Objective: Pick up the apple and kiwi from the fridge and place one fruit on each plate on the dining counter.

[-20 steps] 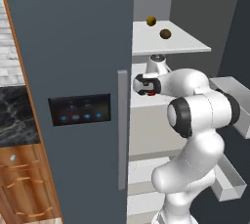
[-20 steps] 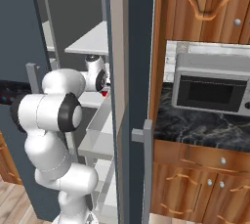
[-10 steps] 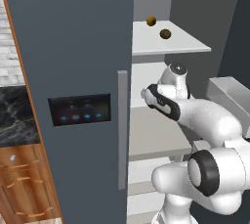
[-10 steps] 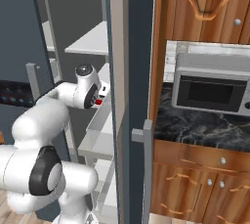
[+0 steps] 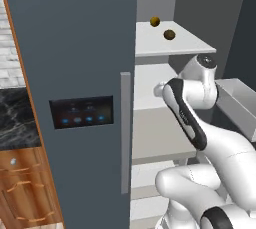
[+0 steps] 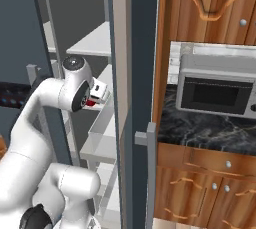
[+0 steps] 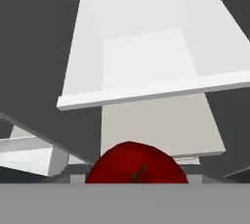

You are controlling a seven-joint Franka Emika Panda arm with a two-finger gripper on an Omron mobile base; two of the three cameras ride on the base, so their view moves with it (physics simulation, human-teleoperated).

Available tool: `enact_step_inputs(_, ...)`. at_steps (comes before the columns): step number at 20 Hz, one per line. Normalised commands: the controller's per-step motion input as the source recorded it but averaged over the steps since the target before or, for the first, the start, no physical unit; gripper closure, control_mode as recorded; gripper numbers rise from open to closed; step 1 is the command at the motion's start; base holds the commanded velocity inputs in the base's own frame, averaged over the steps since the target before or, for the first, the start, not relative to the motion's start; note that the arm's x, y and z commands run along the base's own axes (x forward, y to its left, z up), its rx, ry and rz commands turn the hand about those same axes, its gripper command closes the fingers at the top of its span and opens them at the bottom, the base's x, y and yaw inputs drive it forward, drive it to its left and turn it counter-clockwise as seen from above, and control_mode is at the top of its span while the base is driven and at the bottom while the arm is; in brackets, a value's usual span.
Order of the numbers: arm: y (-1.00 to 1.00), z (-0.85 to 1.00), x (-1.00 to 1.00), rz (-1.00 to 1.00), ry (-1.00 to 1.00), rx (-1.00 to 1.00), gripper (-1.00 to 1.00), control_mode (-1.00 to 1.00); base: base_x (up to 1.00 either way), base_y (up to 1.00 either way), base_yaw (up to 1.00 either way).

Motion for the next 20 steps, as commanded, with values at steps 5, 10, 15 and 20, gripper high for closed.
enact_step_inputs(5, 0.0, 0.65, -0.9, -0.05, 0.1, 0.0, 1.0, -1.0, 0.0, 0.0, 0.0)
enact_step_inputs(10, 0.0, 0.4, -1.0, -0.03, -0.01, 0.0, 1.0, -1.0, 0.0, 0.0, 0.0)
enact_step_inputs(15, 0.0, 0.51, -1.0, -0.05, -0.15, -0.01, 1.0, -1.0, 0.0, 0.0, 0.0)
enact_step_inputs(20, 0.0, 0.39, -1.0, -0.01, -0.17, -0.03, 1.0, -1.0, 0.0, 0.0, 0.0)
